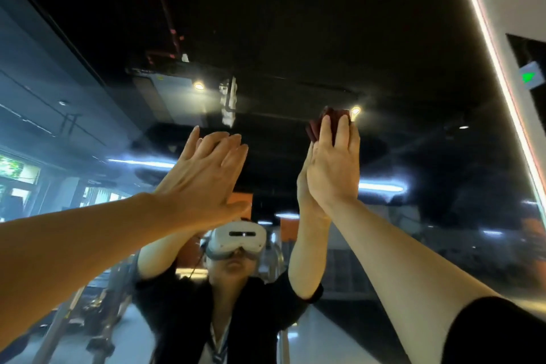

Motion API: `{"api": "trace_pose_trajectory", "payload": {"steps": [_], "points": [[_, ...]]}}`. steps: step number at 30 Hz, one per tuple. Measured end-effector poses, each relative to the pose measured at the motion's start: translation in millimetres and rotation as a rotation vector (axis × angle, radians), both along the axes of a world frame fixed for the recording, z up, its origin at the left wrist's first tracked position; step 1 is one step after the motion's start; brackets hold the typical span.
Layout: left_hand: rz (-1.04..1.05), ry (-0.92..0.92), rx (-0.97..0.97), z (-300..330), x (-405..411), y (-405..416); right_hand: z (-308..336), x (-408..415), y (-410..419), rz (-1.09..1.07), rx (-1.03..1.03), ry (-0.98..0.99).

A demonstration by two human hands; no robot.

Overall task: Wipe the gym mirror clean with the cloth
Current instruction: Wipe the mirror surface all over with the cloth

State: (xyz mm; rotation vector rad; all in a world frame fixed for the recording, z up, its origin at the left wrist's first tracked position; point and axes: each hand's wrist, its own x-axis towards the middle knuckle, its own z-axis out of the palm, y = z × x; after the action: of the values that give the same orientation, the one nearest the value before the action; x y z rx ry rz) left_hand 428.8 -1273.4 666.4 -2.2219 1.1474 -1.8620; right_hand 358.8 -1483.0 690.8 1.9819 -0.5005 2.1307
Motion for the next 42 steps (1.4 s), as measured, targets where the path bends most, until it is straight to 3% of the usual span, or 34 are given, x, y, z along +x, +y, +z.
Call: {"api": "trace_pose_trajectory", "payload": {"steps": [10,15,24,29,33,35,40,42], "points": [[-0.057,-0.105,-0.158,-5,59,102,35,68,137,0.007,-0.240,0.108],[0.017,-0.036,-0.211,-18,92,176,48,99,191,-0.045,-0.267,0.144],[0.114,0.009,-0.197,-56,124,250,-5,159,305,-0.005,-0.493,0.323],[0.135,-0.027,-0.100,-75,125,253,-21,136,280,0.010,-0.589,0.398],[0.081,-0.059,-0.044,-93,118,240,-18,116,223,-0.016,-0.277,0.153],[0.039,-0.064,-0.045,-103,114,231,-33,119,224,0.022,-0.206,0.152],[-0.069,0.043,-0.090,-137,107,208,-125,122,249,-0.002,-0.598,0.339],[-0.064,0.076,-0.048,-153,104,203,-127,105,225,-0.061,-0.689,0.399]]}}
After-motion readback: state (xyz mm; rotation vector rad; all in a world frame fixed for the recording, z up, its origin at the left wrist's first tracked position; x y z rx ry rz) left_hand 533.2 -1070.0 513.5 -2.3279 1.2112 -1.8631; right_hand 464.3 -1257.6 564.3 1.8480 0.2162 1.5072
